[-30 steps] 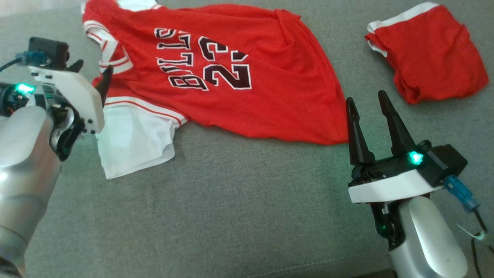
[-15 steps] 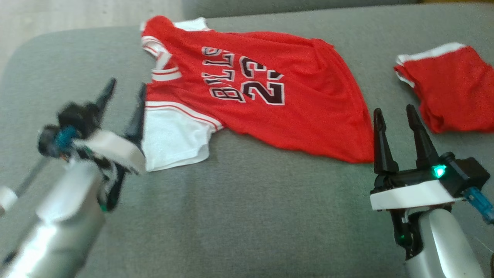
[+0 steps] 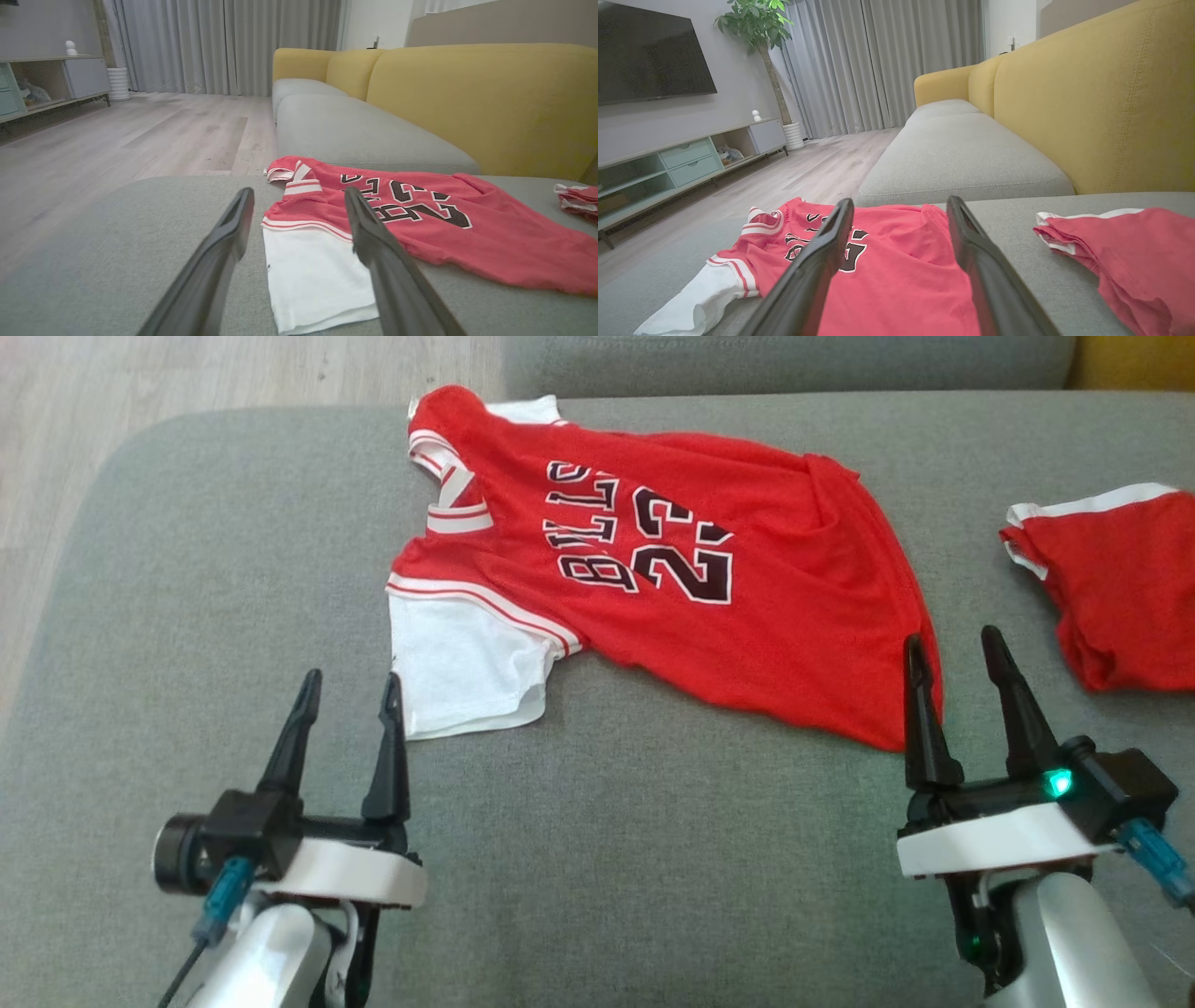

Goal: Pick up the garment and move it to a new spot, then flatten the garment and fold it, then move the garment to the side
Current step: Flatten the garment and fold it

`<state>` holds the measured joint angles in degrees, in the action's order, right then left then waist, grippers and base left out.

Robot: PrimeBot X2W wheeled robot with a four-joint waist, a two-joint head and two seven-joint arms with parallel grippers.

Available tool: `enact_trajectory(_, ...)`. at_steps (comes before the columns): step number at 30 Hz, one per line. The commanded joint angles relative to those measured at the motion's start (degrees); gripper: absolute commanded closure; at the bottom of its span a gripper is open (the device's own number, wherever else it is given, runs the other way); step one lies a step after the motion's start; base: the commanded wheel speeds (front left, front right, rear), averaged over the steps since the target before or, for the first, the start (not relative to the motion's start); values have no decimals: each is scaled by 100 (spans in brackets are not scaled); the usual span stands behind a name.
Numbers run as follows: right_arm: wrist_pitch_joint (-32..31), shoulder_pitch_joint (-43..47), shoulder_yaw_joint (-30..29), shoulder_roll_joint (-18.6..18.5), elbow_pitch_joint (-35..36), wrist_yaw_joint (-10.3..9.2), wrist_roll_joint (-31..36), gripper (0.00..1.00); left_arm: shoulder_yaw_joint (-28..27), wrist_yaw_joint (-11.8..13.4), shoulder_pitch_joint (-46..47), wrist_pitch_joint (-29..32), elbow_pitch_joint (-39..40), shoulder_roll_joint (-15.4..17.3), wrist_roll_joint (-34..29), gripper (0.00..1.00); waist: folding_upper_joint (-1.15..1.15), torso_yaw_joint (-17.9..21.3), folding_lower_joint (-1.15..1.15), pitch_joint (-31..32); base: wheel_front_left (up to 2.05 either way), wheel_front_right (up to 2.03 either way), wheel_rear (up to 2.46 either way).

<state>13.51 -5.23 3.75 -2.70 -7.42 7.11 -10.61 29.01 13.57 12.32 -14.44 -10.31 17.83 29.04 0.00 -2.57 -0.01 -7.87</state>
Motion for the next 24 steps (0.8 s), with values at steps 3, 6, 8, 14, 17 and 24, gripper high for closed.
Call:
enact_trajectory(3,-4,-166,192,-18,175,37,19,0,-459,-177,133,-55,143,10,-219,0,0,24,1,-86,0,0,0)
enact_trajectory(6,-3,-208,212,-18,198,37,27,0,-536,-330,177,-55,-134,9,-273,0,0,69,1,-183,0,0,0)
enact_trajectory(8,-4,-228,235,-18,200,37,29,0,-508,-446,251,-54,-456,32,-257,0,0,120,1,-256,0,0,0)
enact_trajectory(14,-3,-288,298,-18,211,37,37,0,-358,-746,631,328,-1345,44,-158,0,0,292,1,-469,0,0,0)
enact_trajectory(17,2,-317,286,-18,217,37,40,0,-322,-830,780,474,-1655,27,-108,0,0,379,1,-567,0,0,0)
enact_trajectory(24,24,-359,315,-18,198,37,9,0,-329,-728,996,710,-2184,74,-105,0,0,530,1,-724,0,0,0)
